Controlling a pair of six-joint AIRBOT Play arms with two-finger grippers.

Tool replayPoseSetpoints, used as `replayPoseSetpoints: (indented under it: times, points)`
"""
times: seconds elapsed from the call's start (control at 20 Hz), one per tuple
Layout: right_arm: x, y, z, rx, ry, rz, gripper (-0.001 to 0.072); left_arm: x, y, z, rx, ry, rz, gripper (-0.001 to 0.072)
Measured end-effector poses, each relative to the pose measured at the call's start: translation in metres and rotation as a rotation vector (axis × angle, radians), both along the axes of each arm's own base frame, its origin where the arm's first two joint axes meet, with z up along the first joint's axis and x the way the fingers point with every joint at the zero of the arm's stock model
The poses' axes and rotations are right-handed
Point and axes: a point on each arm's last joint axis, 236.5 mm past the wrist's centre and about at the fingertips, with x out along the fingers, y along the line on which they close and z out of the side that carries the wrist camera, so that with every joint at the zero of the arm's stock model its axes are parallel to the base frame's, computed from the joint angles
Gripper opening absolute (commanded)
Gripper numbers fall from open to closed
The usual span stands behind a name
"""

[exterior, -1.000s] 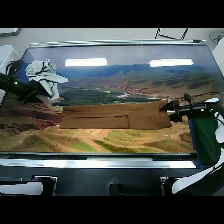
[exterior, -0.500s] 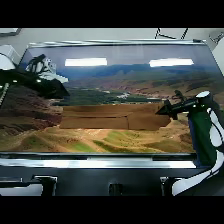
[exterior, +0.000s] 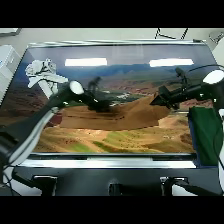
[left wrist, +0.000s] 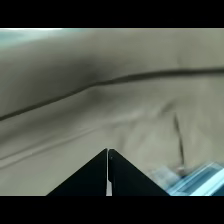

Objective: Fold the clothes and pants, and hang the long-sleeved shirts on hangers.

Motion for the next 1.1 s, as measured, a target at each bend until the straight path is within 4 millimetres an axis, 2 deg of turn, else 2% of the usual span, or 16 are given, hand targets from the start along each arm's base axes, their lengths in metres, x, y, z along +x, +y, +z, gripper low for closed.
replayPoseSetpoints:
  times: [0.15,0.35,0.5,0.6,0.7,0.75,0.8,0.9,0.95,1.05,1.1]
  points:
    - [-0.018,0.015,0.032,-0.024,-0.054,0.006,0.0038,-0.033,-0.061,-0.03,-0.083,0.101,-0.009,0.0024]
    - [-0.032,0.021,0.057,-0.036,-0.107,-0.009,0.0038,-0.077,-0.133,-0.042,-0.212,0.218,0.019,0.0023]
    - [-0.034,0.022,0.065,-0.037,-0.124,-0.028,0.0037,-0.083,-0.169,-0.037,-0.297,0.236,0.094,0.0019]
    - [-0.032,0.024,0.067,-0.033,-0.128,-0.039,0.0037,-0.069,-0.172,-0.033,-0.326,0.216,0.143,0.0016]
    - [-0.027,0.036,0.064,-0.021,-0.135,-0.03,0.0037,-0.04,-0.153,-0.024,-0.327,0.155,0.176,0.0016]
    - [-0.025,0.045,0.062,-0.015,-0.137,-0.016,0.0037,-0.021,-0.137,-0.017,-0.316,0.111,0.186,0.0017]
    - [-0.02,0.059,0.058,0.0,-0.14,-0.003,0.0037,-0.001,-0.112,-0.009,-0.29,0.06,0.188,0.0017]
    - [-0.012,0.093,0.048,0.043,-0.133,0.028,0.0038,0.041,-0.051,0.016,-0.228,-0.05,0.208,0.0017]
    - [-0.008,0.112,0.04,0.07,-0.124,0.041,0.0038,0.061,-0.012,0.033,-0.187,-0.108,0.227,0.0018]
    - [0.0,0.155,0.019,0.128,-0.091,0.06,0.0038,0.093,0.069,0.076,-0.117,-0.225,0.293,0.0019]
    - [0.004,0.178,0.005,0.161,-0.071,0.062,0.004,0.102,0.106,0.099,-0.091,-0.276,0.331,0.0019]
